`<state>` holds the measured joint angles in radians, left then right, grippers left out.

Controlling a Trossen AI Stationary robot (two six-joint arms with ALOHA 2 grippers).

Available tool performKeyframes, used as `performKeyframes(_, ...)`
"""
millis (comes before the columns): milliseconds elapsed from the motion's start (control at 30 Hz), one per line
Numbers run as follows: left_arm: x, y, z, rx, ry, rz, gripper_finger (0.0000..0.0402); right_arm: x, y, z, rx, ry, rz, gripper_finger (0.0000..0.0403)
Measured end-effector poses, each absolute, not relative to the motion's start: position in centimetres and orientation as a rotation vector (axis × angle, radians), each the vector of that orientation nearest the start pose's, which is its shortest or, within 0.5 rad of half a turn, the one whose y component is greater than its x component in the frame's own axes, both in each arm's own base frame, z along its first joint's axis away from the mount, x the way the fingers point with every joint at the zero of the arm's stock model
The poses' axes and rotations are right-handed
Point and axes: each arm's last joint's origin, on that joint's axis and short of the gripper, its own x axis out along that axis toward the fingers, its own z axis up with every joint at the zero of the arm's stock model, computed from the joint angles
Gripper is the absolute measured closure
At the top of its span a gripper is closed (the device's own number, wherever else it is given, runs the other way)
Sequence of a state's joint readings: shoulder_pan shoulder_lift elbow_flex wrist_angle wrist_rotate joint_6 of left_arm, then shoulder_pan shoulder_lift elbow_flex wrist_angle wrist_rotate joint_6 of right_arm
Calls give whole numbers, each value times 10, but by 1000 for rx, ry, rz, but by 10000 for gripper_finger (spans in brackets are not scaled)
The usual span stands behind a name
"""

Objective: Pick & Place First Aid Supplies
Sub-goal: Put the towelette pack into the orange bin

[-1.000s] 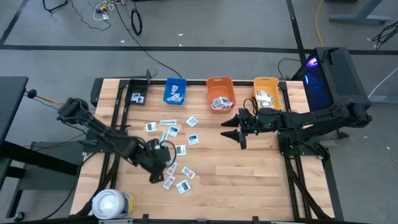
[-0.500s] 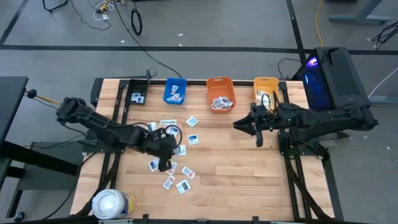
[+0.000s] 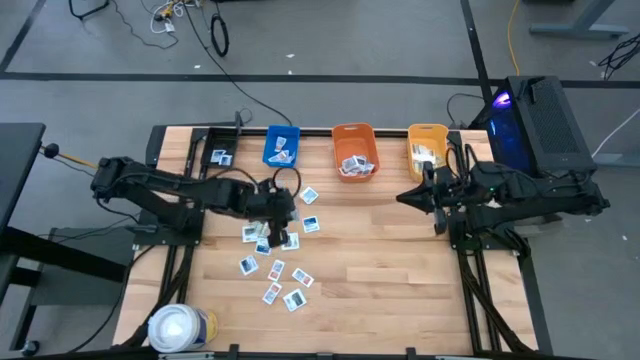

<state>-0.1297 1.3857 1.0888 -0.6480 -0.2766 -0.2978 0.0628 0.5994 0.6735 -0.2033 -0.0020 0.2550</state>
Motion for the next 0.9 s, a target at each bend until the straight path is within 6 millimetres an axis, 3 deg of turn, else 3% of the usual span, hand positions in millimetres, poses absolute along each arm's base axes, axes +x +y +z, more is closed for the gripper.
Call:
performKeyframes(467, 288, 31, 321, -29, 765, 375, 271, 88, 6, 326, 84, 42, 96, 402)
performKeyframes(633, 288, 53, 336, -13, 711, 426, 271, 69, 2, 323, 90, 31, -6, 402)
performKeyframes(900, 295, 86, 352, -14, 520, 473, 271, 61, 0, 325, 90, -7, -53, 403)
